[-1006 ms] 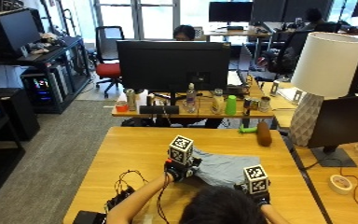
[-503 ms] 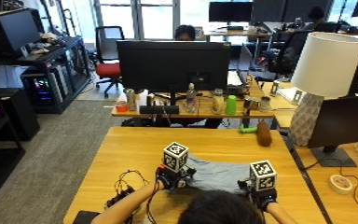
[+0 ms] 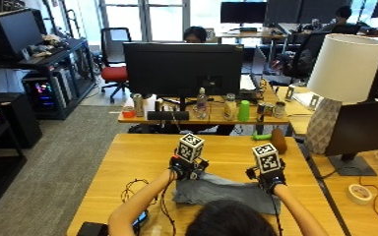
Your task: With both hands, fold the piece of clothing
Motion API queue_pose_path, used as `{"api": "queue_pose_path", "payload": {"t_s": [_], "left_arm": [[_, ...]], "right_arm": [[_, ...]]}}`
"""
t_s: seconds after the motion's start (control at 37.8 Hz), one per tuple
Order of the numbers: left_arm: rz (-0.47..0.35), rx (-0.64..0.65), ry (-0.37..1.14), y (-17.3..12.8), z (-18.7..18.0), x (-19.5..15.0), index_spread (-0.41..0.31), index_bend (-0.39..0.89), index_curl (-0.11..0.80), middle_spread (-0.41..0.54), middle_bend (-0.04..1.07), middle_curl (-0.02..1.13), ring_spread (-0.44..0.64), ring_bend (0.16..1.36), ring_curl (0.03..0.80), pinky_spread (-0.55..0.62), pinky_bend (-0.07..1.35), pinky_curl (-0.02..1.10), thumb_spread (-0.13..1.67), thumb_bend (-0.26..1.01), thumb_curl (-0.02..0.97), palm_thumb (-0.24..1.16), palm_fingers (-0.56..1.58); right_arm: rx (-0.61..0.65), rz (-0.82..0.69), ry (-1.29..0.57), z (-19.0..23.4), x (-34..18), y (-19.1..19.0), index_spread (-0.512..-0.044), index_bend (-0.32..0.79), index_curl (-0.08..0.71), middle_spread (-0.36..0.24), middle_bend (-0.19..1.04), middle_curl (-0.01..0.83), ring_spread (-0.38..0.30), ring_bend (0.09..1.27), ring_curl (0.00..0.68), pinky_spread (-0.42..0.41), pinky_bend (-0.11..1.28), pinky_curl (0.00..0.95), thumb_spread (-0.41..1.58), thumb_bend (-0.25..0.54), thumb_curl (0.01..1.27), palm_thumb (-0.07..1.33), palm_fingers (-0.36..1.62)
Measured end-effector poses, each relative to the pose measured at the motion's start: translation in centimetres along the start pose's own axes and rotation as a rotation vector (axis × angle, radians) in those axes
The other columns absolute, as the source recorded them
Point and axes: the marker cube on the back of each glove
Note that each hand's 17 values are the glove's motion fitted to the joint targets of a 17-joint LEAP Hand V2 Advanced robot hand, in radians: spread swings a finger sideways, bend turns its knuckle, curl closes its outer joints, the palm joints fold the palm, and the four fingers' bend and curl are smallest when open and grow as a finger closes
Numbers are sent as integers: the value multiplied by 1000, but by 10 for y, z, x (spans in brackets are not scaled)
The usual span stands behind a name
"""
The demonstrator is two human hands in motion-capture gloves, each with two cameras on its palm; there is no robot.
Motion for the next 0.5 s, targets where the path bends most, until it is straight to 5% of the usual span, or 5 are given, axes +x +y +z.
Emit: {"api": "queue_pose_path", "payload": {"t_s": [0.16, 0.34, 0.5], "left_arm": [[-146, 51, -120, -42, -9, 6, -276, 178, 457, -321, 410, 594, -357, 595, 495, -362, 371, 441, 686, -8, 899, 917, 1199], [-261, 149, -181, -64, 3, -6, -270, 168, 468, -316, 406, 600, -352, 601, 498, -341, 294, 426, 775, -7, 905, 905, 1136], [-304, 292, -145, -62, -2, -14, -227, 66, 426, -293, 352, 595, -332, 575, 494, -297, 278, 427, 968, -23, 852, 820, 957]], "right_arm": [[-71, 92, -53, 4, 5, -63, -270, 238, 404, -175, 333, 487, -218, 447, 418, -221, 351, 384, 1215, 41, 374, 1070, 1130], [-44, 205, -140, -1, -1, -41, -276, 290, 441, -185, 240, 462, -216, 290, 382, -189, 315, 375, 1219, 24, 363, 1076, 1052], [138, 171, -211, -1, 11, -49, -277, 228, 451, -155, 108, 413, -187, 294, 396, -137, 317, 389, 1250, -10, 345, 1038, 862]]}}
